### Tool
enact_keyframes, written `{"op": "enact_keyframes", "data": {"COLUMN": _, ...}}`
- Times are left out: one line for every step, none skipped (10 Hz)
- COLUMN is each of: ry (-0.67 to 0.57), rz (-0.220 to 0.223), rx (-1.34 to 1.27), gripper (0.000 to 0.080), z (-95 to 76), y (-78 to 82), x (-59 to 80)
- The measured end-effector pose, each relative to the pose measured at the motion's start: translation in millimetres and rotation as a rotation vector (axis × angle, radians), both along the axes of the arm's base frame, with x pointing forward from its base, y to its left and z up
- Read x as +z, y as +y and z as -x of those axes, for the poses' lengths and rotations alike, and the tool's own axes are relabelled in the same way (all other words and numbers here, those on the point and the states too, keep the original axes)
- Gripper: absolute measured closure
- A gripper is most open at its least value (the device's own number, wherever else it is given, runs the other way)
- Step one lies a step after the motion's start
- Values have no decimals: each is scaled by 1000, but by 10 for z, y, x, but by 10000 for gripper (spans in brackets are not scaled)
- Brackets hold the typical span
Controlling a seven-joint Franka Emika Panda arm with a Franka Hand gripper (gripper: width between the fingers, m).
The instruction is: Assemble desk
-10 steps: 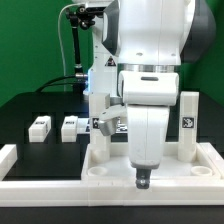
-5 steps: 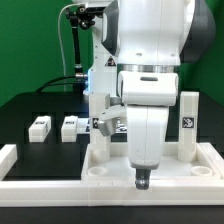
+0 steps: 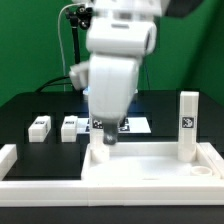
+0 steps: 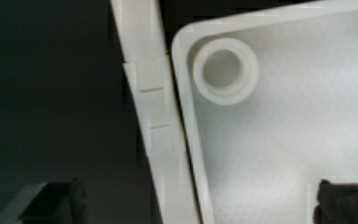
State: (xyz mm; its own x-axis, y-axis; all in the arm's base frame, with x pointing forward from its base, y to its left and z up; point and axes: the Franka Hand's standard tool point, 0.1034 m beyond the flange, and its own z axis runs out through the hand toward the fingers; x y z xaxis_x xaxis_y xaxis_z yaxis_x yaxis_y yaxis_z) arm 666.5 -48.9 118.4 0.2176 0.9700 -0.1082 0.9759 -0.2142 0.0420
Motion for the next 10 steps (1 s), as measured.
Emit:
{"op": "enact_keyframes", "data": {"ry": -20, "rz": 7, "rx": -61, "gripper": 151, "z": -45, "y": -107, "x": 64}}
{"op": "enact_keyframes", "data": {"ry": -21, "rz": 3, "rx": -127, "gripper": 151, "z": -25, "y": -65, "x": 18}}
{"op": "enact_keyframes", "data": {"ry": -29, "rz": 0, "rx": -206, "gripper": 151, "z": -23, "y": -50, "x": 8}}
{"op": "enact_keyframes", "data": {"ry": -36, "rz": 0, "rx": -268, "gripper": 151, "z": -22, "y": -58, "x": 6}}
{"op": "enact_keyframes", "data": {"ry": -50, "rz": -6, "rx": -321, "gripper": 151, "z": -18, "y": -65, "x": -18}}
{"op": "enact_keyframes", "data": {"ry": -86, "rz": -34, "rx": -424, "gripper": 151, "z": 83, "y": -127, "x": -114}}
{"op": "enact_keyframes", "data": {"ry": -67, "rz": -42, "rx": -506, "gripper": 151, "z": 274, "y": -332, "x": -96}}
{"op": "enact_keyframes", "data": {"ry": -62, "rz": -48, "rx": -589, "gripper": 151, "z": 424, "y": -561, "x": -59}}
{"op": "enact_keyframes", "data": {"ry": -60, "rz": -54, "rx": -682, "gripper": 151, "z": 577, "y": -785, "x": -88}}
{"op": "enact_keyframes", "data": {"ry": -50, "rz": -49, "rx": -794, "gripper": 151, "z": 702, "y": -992, "x": -104}}
